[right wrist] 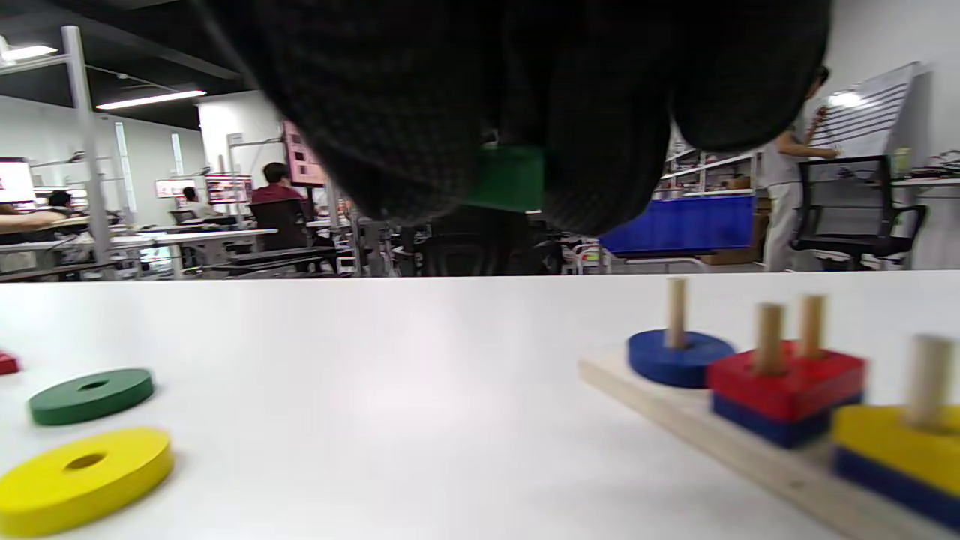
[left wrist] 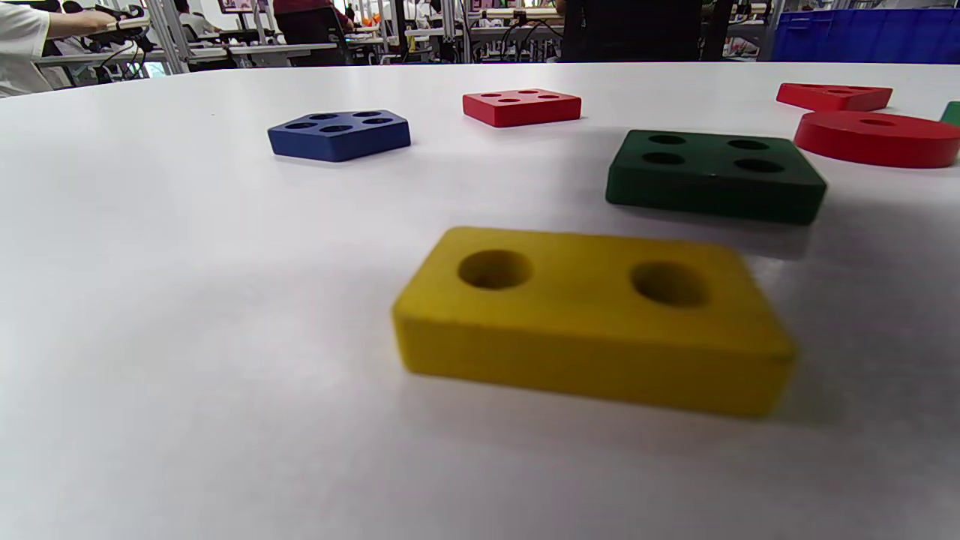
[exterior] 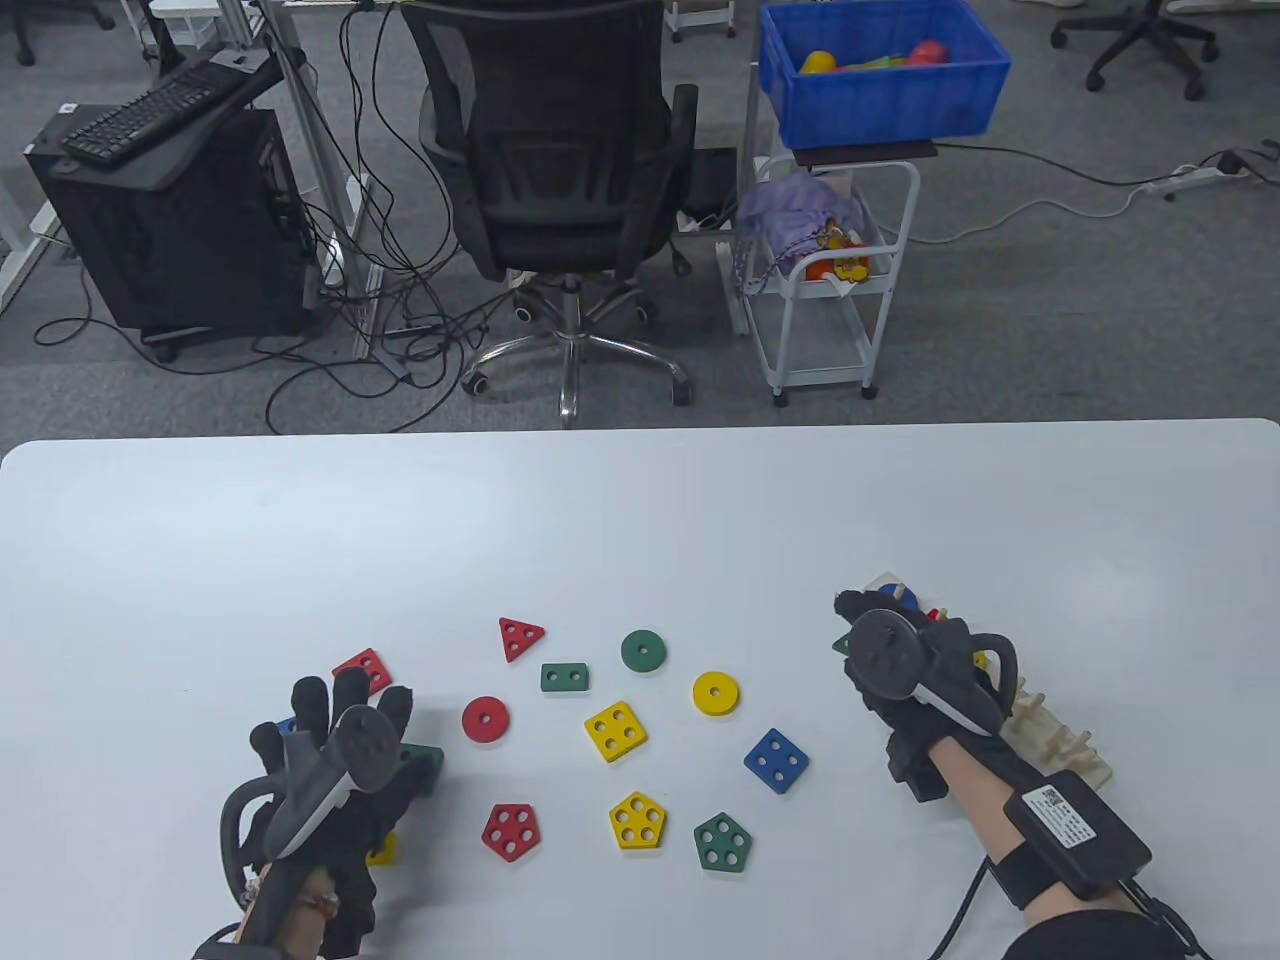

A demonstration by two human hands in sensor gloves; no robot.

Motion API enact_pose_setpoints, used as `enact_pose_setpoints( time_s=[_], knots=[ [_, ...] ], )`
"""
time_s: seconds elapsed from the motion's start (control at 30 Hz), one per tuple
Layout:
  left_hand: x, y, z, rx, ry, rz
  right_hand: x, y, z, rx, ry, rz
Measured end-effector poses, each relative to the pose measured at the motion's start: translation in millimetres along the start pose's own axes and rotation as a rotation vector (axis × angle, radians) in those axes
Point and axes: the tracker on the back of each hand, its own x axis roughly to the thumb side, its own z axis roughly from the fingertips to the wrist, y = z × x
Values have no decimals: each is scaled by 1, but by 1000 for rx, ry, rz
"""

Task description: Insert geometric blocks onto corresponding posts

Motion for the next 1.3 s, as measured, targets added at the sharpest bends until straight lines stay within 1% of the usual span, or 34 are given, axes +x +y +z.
enact_pose_setpoints(
  time_s=[0.1, 0.2, 0.33, 0.43, 0.53, 0.67, 0.8, 1.0, 1.3],
  knots=[
    [0, 0, 0, 1, 0, 0, -19, -11, 0, 5, 95, -5],
    [0, 0, 0, 2, -1, 2, -36, -14, -1, 27, 176, -24],
    [0, 0, 0, 1, 1, 0, -51, -9, -3, 53, 247, -14],
    [0, 0, 0, 2, 1, 2, -61, -2, -4, 76, 312, 45],
    [0, 0, 0, 2, 3, 2, -71, 4, -4, 87, 365, 61],
    [0, 0, 0, -1, 4, -1, -79, 11, -3, 122, 397, 63],
    [-1, 0, 1, -1, 5, -2, -80, 18, -3, 133, 402, 66],
    [-1, 0, 0, -3, 6, -3, -76, 22, -5, 148, 399, 112],
    [-1, 0, 0, -4, 5, -6, -76, 25, -5, 180, 405, 107]
  ],
)
